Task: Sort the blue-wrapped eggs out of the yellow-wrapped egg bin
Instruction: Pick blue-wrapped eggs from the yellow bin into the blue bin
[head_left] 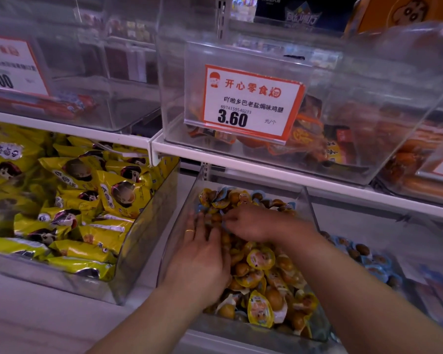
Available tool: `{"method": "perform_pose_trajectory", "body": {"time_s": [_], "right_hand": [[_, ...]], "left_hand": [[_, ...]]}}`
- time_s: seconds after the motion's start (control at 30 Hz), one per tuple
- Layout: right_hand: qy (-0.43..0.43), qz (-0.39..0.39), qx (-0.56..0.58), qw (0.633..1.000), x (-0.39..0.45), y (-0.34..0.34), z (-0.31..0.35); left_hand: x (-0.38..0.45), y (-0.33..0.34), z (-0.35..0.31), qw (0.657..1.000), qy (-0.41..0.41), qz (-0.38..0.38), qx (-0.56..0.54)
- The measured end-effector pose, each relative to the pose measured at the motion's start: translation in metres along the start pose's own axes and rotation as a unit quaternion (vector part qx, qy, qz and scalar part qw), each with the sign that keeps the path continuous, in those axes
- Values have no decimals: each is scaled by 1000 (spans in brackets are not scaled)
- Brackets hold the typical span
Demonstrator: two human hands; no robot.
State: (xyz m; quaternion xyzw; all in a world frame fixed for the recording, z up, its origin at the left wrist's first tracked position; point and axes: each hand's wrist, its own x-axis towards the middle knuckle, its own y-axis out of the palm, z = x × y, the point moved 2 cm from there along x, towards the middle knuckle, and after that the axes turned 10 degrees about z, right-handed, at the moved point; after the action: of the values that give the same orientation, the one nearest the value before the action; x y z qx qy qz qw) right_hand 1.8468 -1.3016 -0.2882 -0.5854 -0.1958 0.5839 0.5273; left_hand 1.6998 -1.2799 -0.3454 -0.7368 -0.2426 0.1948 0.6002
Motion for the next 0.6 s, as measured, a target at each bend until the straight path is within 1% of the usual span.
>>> {"method": "perform_pose_trajectory", "body": {"time_s": [0.07, 0.13, 0.17, 0.23, 0.33, 0.4, 0.47, 0.53, 0.6], "right_hand": [[10, -87, -35, 996, 2, 12, 0], [1, -164, -17, 986, 1, 24, -2], [-9, -187, 11, 982, 0, 28, -5], [-19, -210, 70, 975, -4, 29, -14], [-26, -265, 133, 955, -12, 27, -25], [-37, -321, 183, 928, -20, 25, -28], [-59, -363, 256, 894, -31, 22, -29], [-75, -380, 327, 862, -47, 21, -30], [-83, -395, 396, 825, -66, 27, -32]], "left_hand": [[4, -4, 0, 1000, -6, 27, -6], [10, -12, 1, 999, -11, 28, -34], [13, -15, 2, 998, -14, 20, -53], [15, -19, 2, 993, -19, 11, -118], [16, -22, 5, 977, -28, 10, -213], [16, -23, 6, 973, -28, 9, -230], [18, -22, 8, 969, -22, 15, -246], [19, -22, 9, 955, -22, 33, -292], [21, -21, 9, 936, -8, 30, -351]]}}
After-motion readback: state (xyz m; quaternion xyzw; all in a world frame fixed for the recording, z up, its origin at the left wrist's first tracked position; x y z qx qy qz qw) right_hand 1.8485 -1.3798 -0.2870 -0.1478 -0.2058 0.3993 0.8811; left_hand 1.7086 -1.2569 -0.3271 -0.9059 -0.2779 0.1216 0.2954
